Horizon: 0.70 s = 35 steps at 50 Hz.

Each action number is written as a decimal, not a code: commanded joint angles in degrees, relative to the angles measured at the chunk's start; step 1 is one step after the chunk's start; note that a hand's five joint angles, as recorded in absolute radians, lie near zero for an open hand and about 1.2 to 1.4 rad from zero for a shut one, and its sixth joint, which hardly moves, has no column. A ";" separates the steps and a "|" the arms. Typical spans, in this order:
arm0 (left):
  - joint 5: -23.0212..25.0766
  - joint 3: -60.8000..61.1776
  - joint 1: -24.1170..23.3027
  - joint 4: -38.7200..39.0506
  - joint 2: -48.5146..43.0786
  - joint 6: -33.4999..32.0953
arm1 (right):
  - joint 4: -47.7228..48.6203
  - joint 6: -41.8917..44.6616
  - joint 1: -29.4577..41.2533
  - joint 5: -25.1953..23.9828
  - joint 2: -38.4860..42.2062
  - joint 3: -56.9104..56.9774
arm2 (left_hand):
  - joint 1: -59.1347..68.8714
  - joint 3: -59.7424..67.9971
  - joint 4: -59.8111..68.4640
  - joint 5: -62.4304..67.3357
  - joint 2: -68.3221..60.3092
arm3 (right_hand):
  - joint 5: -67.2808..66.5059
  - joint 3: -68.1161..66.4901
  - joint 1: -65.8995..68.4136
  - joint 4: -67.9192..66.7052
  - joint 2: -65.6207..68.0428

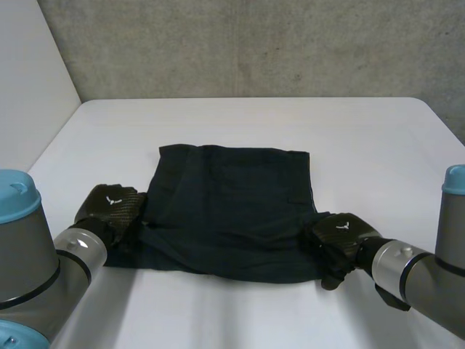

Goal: Fold the shorts.

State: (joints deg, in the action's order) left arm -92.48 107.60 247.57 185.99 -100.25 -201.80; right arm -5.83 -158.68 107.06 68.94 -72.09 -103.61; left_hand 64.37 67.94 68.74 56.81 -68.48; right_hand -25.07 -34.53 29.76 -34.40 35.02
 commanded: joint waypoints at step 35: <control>0.37 -3.44 0.01 -6.51 -1.52 -0.44 | -9.38 10.50 3.68 7.17 1.14 14.83 | 15.63 12.06 11.26 13.19 -11.52 | -44.93 -45.47 50.24 -45.60 44.98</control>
State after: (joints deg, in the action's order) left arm -92.11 104.45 247.68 179.36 -97.10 -202.31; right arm -12.31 -147.25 109.91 76.61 -75.91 -90.09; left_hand 64.37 67.94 68.94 56.81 -68.48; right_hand -54.78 -67.61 54.18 -68.12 67.33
